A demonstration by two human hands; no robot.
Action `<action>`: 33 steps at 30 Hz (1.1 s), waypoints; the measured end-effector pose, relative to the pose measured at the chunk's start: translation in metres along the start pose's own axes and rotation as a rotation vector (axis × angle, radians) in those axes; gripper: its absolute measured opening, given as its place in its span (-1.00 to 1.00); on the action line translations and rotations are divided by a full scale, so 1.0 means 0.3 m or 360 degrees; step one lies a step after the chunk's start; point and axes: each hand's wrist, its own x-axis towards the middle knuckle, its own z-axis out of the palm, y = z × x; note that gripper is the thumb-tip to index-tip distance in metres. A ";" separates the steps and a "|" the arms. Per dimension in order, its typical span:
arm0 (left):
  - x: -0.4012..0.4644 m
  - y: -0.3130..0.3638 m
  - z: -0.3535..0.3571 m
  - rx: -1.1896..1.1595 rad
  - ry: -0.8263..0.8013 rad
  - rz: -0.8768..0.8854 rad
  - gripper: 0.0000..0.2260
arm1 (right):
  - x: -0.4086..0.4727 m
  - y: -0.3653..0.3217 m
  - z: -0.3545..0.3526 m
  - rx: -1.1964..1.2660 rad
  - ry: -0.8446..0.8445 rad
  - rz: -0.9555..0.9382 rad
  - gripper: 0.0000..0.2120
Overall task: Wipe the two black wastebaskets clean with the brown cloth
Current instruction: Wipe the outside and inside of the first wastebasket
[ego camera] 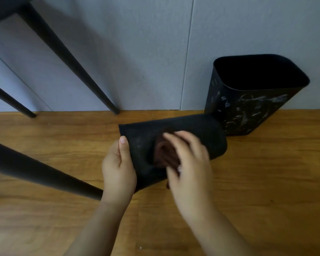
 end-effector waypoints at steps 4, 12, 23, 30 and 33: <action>0.010 0.009 -0.022 0.0005 -0.0032 0.0032 -0.58 | -0.047 0.008 0.017 -0.0080 -0.0217 -0.0410 -0.36; 0.011 0.026 0.000 0.0031 0.0002 -0.0067 -0.64 | 0.021 0.027 -0.003 -0.0053 0.0146 0.0130 -0.40; 0.019 0.024 -0.013 0.0068 -0.0007 -0.0183 -0.61 | -0.031 0.106 -0.005 -0.0051 0.0001 -0.0118 -0.41; 0.032 0.039 -0.004 0.0100 0.0014 -0.0218 -0.57 | -0.002 -0.015 0.020 -0.0004 -0.0027 -0.0020 -0.37; 0.042 0.024 -0.017 0.0166 0.0025 -0.0108 -0.52 | -0.051 -0.036 0.048 0.0017 -0.0251 -0.0381 -0.37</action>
